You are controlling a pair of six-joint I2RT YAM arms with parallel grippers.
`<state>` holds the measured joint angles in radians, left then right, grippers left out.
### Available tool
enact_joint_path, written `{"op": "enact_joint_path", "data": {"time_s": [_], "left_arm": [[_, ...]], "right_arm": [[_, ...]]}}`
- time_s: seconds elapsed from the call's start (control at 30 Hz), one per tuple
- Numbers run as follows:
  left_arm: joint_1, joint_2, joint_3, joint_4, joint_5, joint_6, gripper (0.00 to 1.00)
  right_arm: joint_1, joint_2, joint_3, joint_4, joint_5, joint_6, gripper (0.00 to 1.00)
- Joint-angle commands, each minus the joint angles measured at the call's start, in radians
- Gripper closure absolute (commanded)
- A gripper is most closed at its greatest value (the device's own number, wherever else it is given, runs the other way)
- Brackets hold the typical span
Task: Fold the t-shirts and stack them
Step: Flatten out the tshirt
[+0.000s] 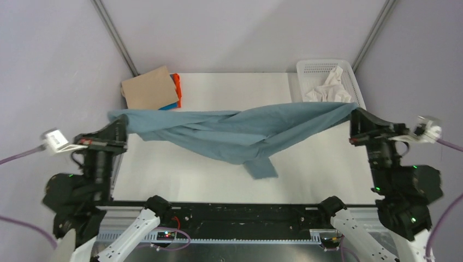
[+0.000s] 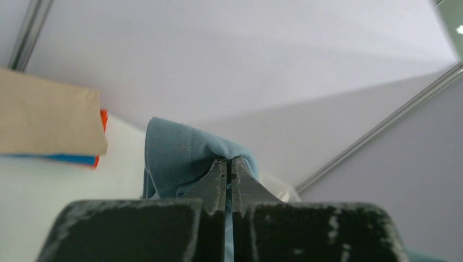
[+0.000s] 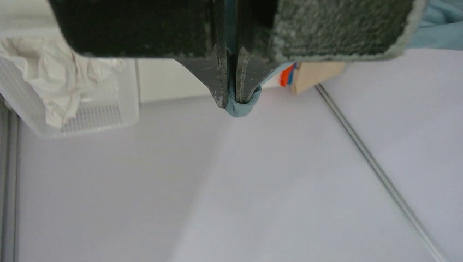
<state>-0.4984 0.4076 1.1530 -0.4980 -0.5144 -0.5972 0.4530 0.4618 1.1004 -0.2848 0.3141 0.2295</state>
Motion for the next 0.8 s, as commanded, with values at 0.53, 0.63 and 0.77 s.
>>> {"op": "enact_joint_path", "data": {"time_s": [0.53, 0.63, 0.77], "left_arm": [[0.054, 0.479, 0.323, -0.014, -0.362, 0.238, 1.0], [0.18, 0.7, 0.324, -0.009, -0.219, 0.178, 1.0], [0.253, 1.02, 0.405, -0.006, -0.07, 0.14, 0.87]], "right_arm": [[-0.003, 0.034, 0.093, -0.246, 0.169, 0.037, 1.0], [-0.012, 0.077, -0.079, -0.234, 0.27, 0.078, 1.0], [-0.071, 0.199, -0.313, -0.172, 0.213, 0.184, 1.0]]}}
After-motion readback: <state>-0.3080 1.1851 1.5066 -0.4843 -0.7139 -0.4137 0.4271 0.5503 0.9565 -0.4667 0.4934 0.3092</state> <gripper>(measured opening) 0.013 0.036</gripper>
